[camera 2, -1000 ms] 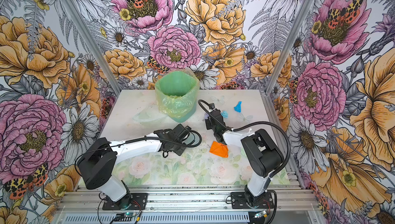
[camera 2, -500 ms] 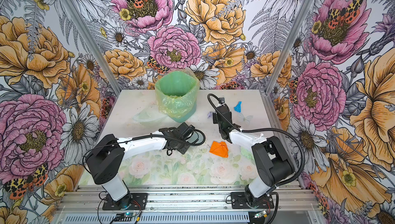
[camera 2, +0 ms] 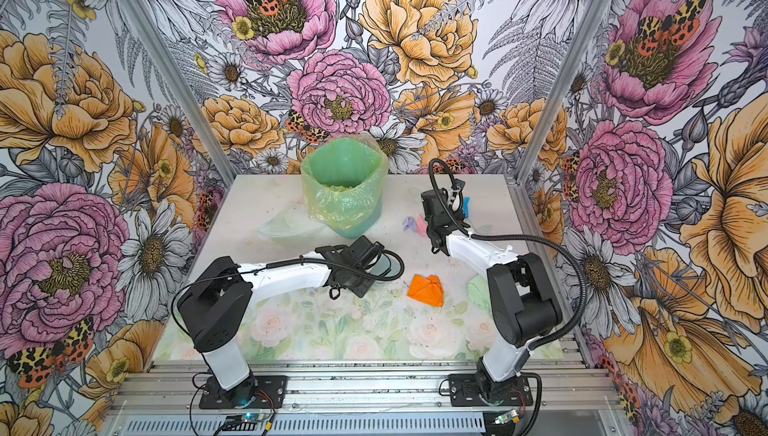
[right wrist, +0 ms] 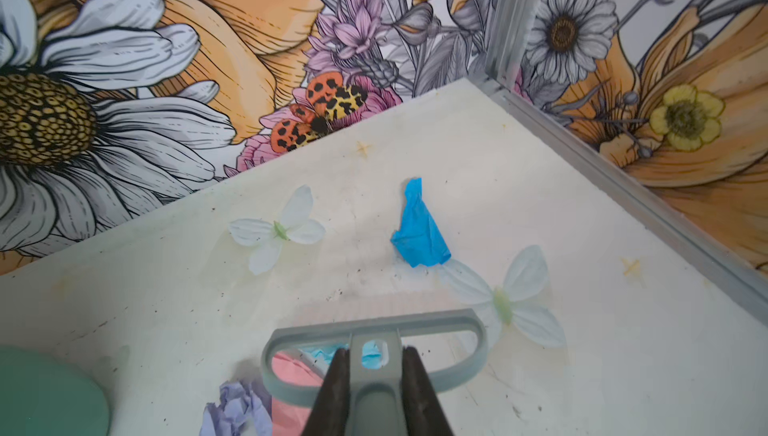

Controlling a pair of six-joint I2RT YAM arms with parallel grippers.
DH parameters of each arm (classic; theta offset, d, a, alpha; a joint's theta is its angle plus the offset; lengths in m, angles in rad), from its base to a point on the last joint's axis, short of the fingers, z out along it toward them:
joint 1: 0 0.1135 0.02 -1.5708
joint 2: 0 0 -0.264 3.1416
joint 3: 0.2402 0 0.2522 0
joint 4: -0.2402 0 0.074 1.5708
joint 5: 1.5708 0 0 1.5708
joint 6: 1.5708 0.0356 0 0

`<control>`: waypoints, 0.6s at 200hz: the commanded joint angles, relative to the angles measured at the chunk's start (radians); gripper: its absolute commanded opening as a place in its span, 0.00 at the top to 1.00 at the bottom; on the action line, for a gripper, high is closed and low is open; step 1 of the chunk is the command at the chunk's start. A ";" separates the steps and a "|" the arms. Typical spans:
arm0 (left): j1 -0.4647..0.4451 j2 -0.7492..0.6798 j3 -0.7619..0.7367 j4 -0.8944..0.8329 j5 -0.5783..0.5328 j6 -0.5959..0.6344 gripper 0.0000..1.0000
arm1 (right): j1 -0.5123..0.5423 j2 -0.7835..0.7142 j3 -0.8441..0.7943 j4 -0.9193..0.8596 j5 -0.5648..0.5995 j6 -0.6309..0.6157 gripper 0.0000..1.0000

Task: Sweep away the paper scraps from the table
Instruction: 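Push the purple, pink and light blue scraps with the right brush toward the dustpan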

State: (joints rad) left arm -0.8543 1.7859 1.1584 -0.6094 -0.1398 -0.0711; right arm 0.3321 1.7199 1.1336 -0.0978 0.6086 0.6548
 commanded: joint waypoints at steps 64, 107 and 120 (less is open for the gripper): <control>0.012 0.080 0.084 0.019 0.056 0.034 0.80 | -0.010 0.119 0.096 -0.103 -0.061 0.103 1.00; 0.012 0.116 0.112 0.018 0.075 0.047 0.81 | -0.011 0.108 0.052 -0.103 -0.169 0.098 1.00; 0.012 0.122 0.117 0.019 0.080 0.047 0.81 | -0.009 0.098 0.032 -0.103 -0.205 0.104 1.00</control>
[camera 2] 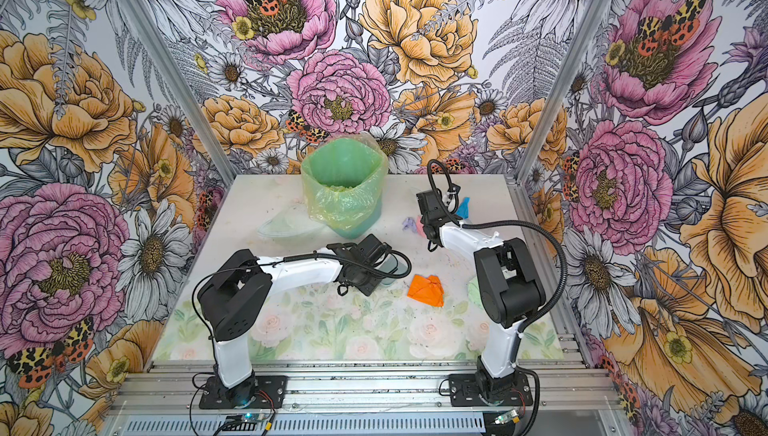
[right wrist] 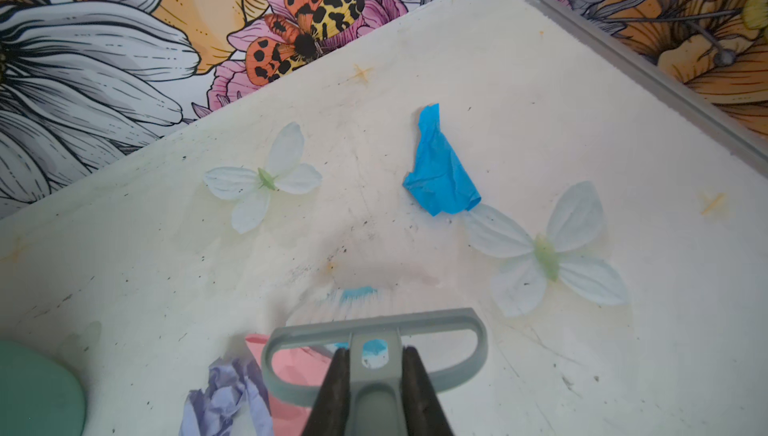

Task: Sweep away the paper scraps from the table
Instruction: 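Push the purple, pink and light blue scraps with the right brush toward the dustpan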

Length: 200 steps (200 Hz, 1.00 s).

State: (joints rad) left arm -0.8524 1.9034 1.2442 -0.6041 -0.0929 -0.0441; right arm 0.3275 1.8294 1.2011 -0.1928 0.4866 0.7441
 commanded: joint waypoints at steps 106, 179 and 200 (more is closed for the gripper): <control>0.006 0.019 0.040 0.013 0.033 0.018 0.81 | 0.078 -0.161 -0.161 -0.022 -0.312 0.083 1.00; 0.005 0.020 0.038 0.013 0.038 0.017 0.81 | 0.124 -0.208 -0.196 -0.029 -0.487 0.133 1.00; 0.003 0.017 0.039 0.012 0.036 0.017 0.81 | 0.111 -0.247 -0.195 -0.030 -0.510 0.127 1.00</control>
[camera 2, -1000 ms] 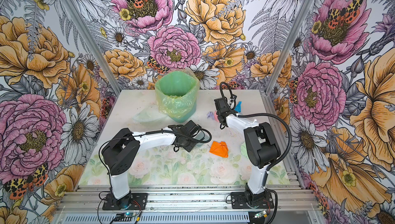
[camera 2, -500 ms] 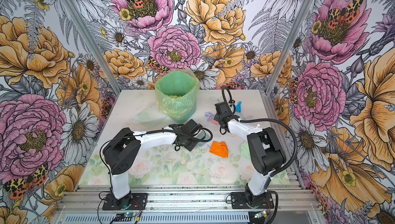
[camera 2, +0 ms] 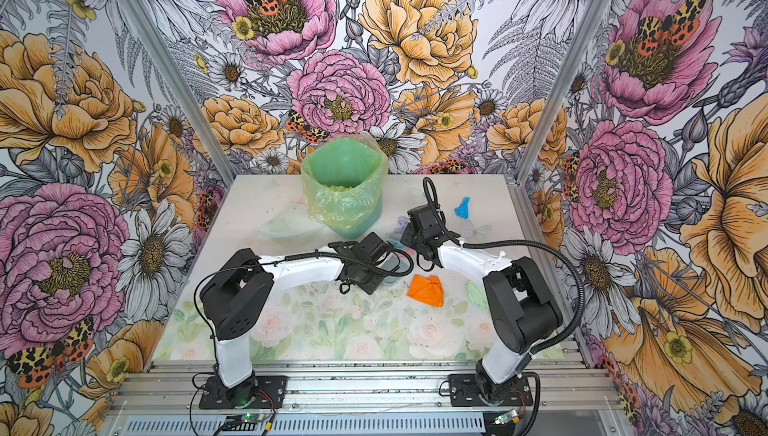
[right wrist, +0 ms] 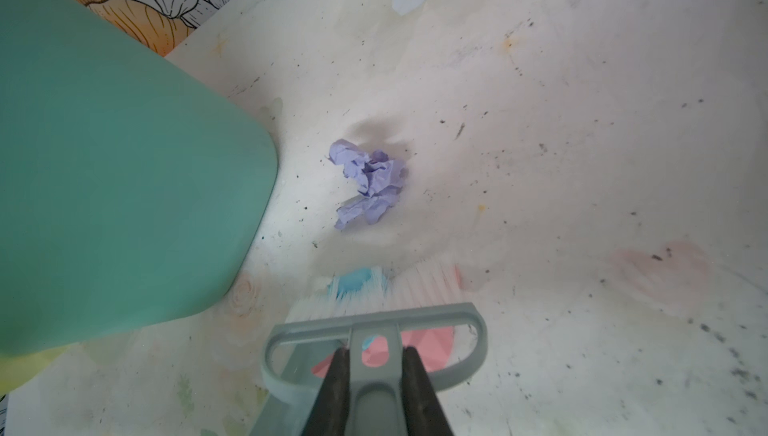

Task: Sweep away the paper scraps from the table
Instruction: 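Push the purple, pink and light blue scraps with the right brush toward the dustpan, then brush the remaining purple scrap into the dustpan held by the left gripper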

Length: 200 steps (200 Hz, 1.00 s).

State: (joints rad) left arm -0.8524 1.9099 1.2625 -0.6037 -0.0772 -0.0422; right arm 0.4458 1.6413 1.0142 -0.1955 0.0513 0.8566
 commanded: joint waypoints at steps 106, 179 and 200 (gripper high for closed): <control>0.004 0.006 0.015 0.011 0.018 0.013 0.81 | -0.122 0.099 0.271 -0.054 0.073 -0.233 1.00; 0.003 -0.009 0.008 0.013 0.015 0.006 0.81 | -0.123 0.291 0.416 -0.056 0.084 -0.268 1.00; 0.003 -0.008 0.009 0.013 0.014 0.005 0.81 | -0.122 0.289 0.400 -0.060 0.087 -0.282 1.00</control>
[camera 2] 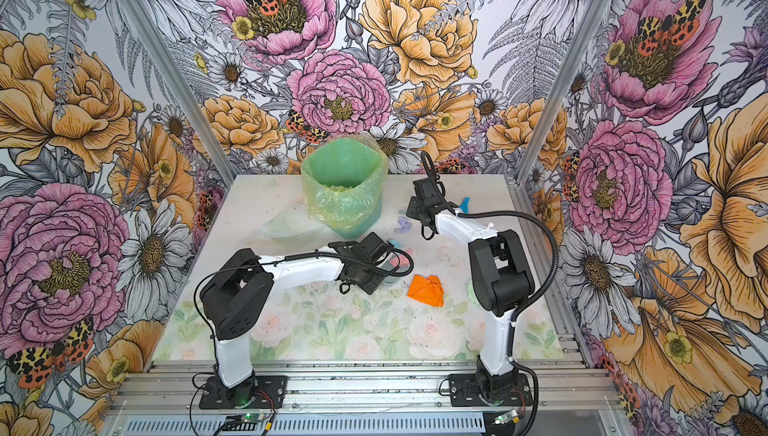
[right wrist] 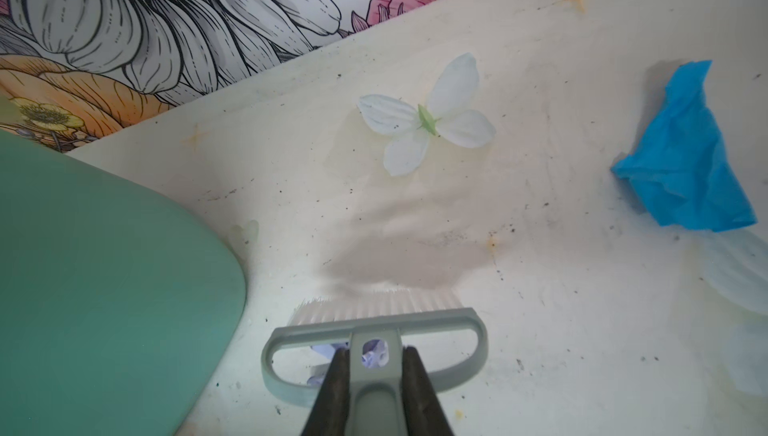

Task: Sweep away the paper scraps from the table
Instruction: 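Brush the remaining purple scrap into the dustpan held by the left gripper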

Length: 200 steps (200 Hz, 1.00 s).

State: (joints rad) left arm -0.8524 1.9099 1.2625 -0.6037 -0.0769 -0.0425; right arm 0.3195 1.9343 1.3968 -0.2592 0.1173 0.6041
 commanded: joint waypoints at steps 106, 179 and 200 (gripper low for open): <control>0.001 0.009 0.020 0.013 0.014 0.002 0.82 | 0.033 -0.090 -0.146 -0.021 -0.006 -0.073 1.00; 0.001 0.015 0.017 0.016 0.016 0.001 0.82 | 0.098 -0.217 -0.244 -0.075 -0.015 -0.079 1.00; 0.001 0.015 0.017 0.015 0.016 0.004 0.82 | 0.108 -0.248 -0.261 -0.097 -0.025 -0.073 1.00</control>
State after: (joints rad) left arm -0.8528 1.9099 1.2625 -0.6037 -0.0769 -0.0429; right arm 0.4137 1.7370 1.1591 -0.2993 0.1108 0.5331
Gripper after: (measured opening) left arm 0.223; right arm 0.181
